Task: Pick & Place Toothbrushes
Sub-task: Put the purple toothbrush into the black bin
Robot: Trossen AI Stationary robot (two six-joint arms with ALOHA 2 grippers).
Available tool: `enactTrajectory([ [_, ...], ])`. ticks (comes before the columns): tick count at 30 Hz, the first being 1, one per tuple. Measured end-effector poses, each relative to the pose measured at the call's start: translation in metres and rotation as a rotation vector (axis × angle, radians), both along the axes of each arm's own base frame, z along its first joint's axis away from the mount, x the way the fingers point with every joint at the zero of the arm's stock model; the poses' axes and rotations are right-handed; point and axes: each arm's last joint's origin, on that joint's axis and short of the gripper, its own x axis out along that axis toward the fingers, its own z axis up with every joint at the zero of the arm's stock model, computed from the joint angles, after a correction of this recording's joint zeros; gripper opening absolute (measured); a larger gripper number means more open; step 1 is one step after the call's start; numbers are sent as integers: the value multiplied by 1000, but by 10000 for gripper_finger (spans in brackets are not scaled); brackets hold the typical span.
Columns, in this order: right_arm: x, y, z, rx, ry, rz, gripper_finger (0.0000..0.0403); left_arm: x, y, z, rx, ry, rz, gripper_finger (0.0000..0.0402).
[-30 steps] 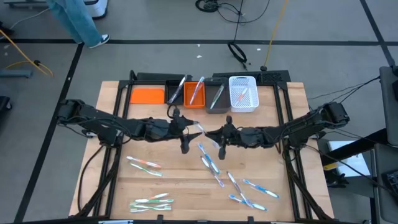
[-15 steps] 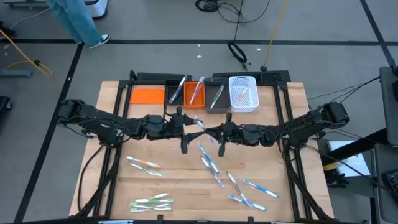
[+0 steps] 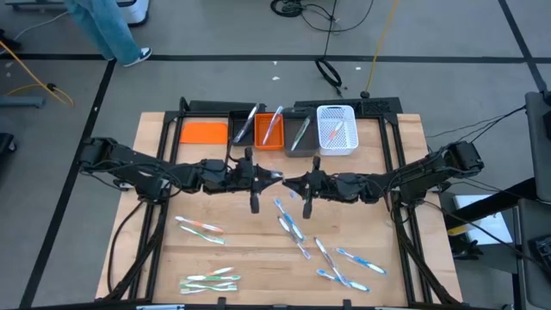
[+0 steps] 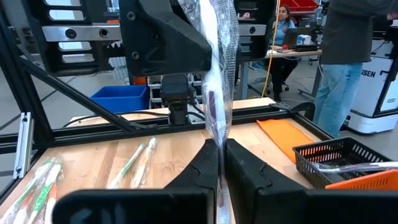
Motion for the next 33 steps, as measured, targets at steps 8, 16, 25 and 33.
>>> enactTrajectory([
  [8,0,0,-3,-17,33,-8,24,0,0,-2,-1,19,4,10],
  [16,0,-2,-6,-20,63,-26,112,-1,1,-6,13,59,36,8],
  [25,-1,-10,-14,-16,139,-49,167,-9,6,-7,55,147,141,8],
  [33,-1,-12,-16,10,154,-56,161,-27,29,0,89,236,331,8],
])
